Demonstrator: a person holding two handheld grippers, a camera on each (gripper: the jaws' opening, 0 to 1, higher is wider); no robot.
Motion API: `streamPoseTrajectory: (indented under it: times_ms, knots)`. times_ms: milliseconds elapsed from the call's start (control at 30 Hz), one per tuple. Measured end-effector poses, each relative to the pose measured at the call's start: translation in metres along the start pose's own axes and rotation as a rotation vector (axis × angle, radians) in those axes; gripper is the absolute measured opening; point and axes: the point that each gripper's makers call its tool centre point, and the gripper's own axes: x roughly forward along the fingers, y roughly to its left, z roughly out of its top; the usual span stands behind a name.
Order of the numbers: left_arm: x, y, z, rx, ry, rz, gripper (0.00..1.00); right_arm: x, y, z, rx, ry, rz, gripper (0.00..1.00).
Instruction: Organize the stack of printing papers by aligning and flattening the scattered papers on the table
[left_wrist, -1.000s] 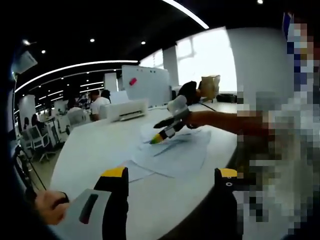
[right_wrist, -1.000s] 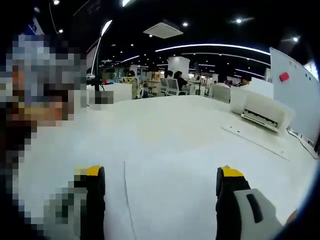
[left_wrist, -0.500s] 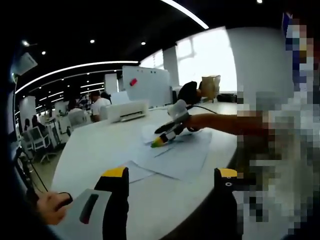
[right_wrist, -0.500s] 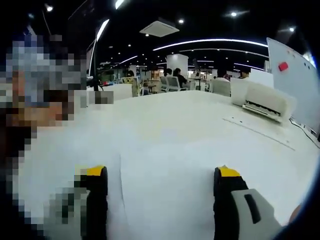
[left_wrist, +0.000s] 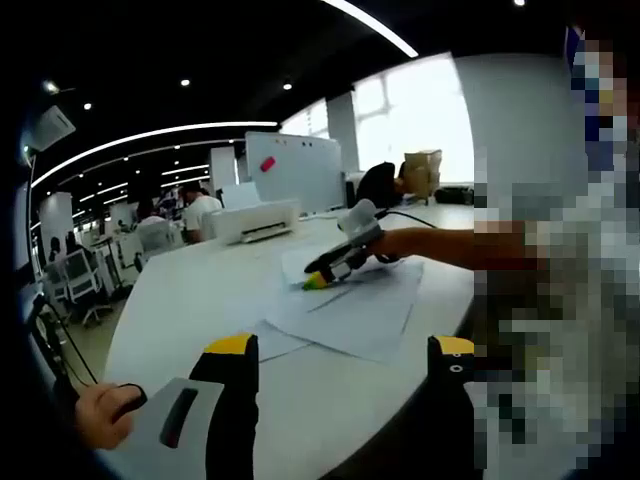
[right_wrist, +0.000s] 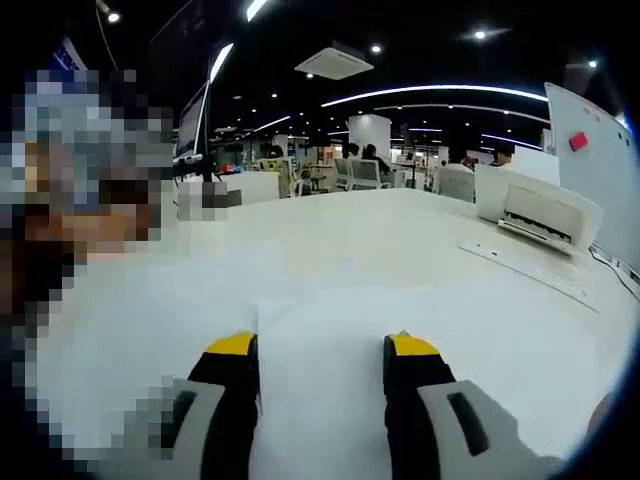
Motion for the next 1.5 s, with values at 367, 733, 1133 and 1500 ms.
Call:
streamPoseTrajectory:
  times_ms: [367, 733, 1133, 1500]
  knots:
    - [-0.001, 0.0, -0.001, -0.001, 0.0, 0.0, 0.71, -0.001, 0.008, 0.0, -0.024, 0.002, 0.03, 0.2]
    - [-0.002, -0.001, 0.0, 0.002, -0.003, -0.001, 0.7, -0.002, 0.014, -0.001, -0.058, 0.036, 0.032, 0.0]
    - [-0.003, -0.001, 0.0, 0.001, -0.006, 0.0, 0.7, -0.014, 0.005, 0.013, -0.035, 0.027, -0.021, 0.0]
    - [0.003, -0.011, 0.003, -0.004, -0.011, -0.026, 0.7, -0.062, 0.012, 0.066, 0.045, -0.079, -0.042, 0.0]
